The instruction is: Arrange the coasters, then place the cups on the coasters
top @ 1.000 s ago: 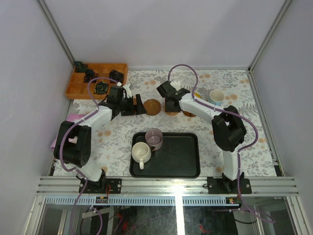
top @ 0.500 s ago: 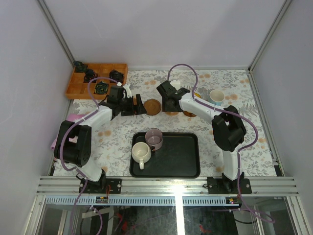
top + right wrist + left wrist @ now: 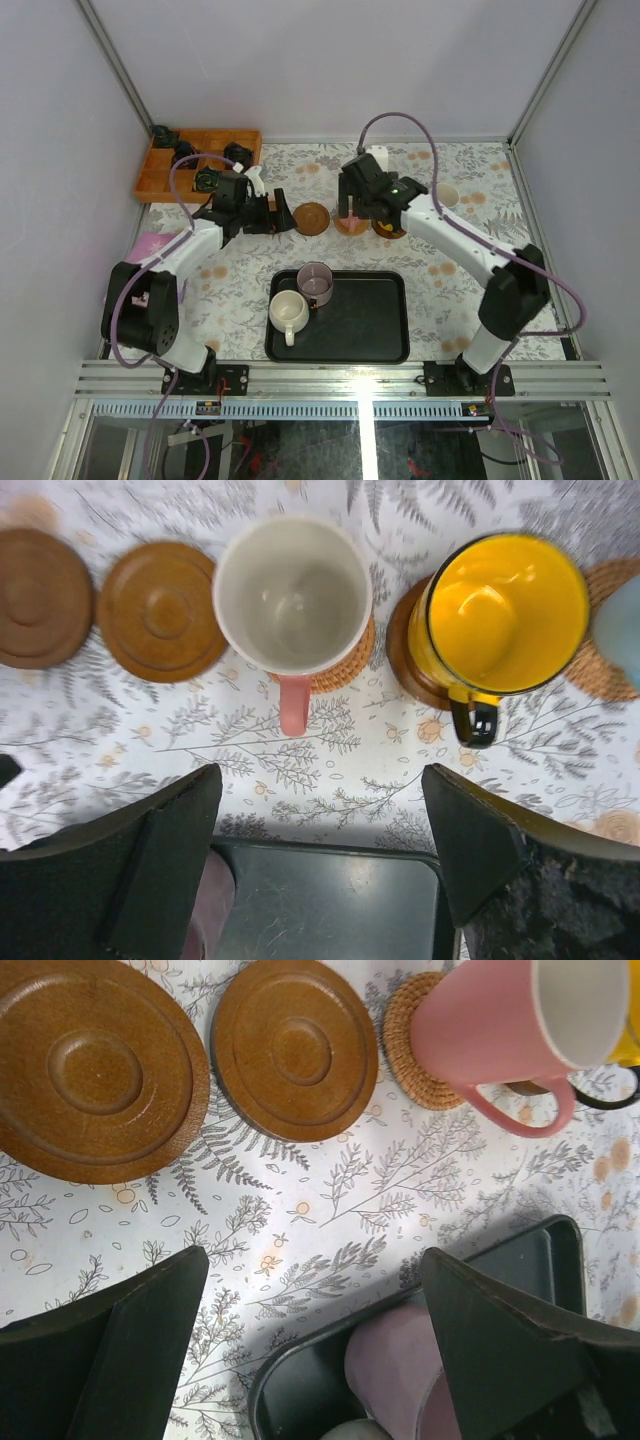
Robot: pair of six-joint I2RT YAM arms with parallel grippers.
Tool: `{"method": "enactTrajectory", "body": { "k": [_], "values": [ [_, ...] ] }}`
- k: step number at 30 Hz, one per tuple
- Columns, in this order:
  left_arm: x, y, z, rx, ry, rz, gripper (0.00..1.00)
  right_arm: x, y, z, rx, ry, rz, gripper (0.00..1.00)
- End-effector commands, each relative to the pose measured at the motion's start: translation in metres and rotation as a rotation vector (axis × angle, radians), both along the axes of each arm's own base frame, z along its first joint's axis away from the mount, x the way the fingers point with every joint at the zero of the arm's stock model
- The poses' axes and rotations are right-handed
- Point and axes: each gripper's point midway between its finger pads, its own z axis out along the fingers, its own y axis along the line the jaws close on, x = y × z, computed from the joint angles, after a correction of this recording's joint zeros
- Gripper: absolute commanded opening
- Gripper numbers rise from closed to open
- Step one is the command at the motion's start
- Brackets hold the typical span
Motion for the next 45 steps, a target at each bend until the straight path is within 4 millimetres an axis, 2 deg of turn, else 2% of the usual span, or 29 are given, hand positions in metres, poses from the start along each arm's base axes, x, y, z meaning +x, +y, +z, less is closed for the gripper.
{"method": "enactTrajectory", "body": {
  "k": [1, 3, 6, 12, 17, 23, 24, 25, 35, 39, 45],
  "values": [
    [-0.015, -0.001, 0.023, -0.007, -0.042, 0.001, 0.88, 0.004, -0.016, 0.068, 0.034, -0.178, -0.007, 0.90],
    [-0.026, -0.003, 0.028, -0.013, -0.040, 0.001, 0.88, 0.008, -0.027, 0.085, 0.023, -0.221, -0.042, 0.91],
    [-0.047, -0.011, 0.034, -0.020, -0.027, -0.009, 0.88, 0.013, -0.038, 0.096, 0.030, -0.246, -0.065, 0.91],
    [-0.097, -0.039, 0.024, -0.003, 0.047, -0.068, 0.88, 0.014, -0.056, 0.090, 0.015, -0.233, -0.082, 0.91],
    [-0.128, -0.061, 0.003, 0.050, 0.121, -0.124, 0.88, 0.010, -0.061, 0.088, 0.030, -0.242, -0.076, 0.92],
    [-0.146, -0.077, -0.005, 0.060, 0.158, -0.158, 0.89, 0.005, -0.067, 0.092, 0.026, -0.263, -0.065, 0.92],
    [-0.149, -0.080, -0.006, 0.058, 0.165, -0.165, 0.97, 0.004, -0.068, 0.092, 0.025, -0.266, -0.062, 0.92],
    [-0.153, -0.082, -0.007, 0.060, 0.174, -0.169, 1.00, 0.004, -0.069, 0.092, 0.022, -0.267, -0.060, 0.92],
    [-0.187, -0.095, -0.024, 0.134, 0.238, -0.215, 1.00, 0.003, -0.075, 0.090, 0.016, -0.284, -0.058, 0.92],
    [-0.192, -0.092, -0.035, 0.200, 0.261, -0.224, 1.00, 0.002, -0.076, 0.087, 0.016, -0.281, -0.061, 0.92],
    [-0.186, -0.089, -0.048, 0.274, 0.279, -0.217, 1.00, 0.001, -0.079, 0.084, 0.015, -0.277, -0.068, 0.92]
  ]
}}
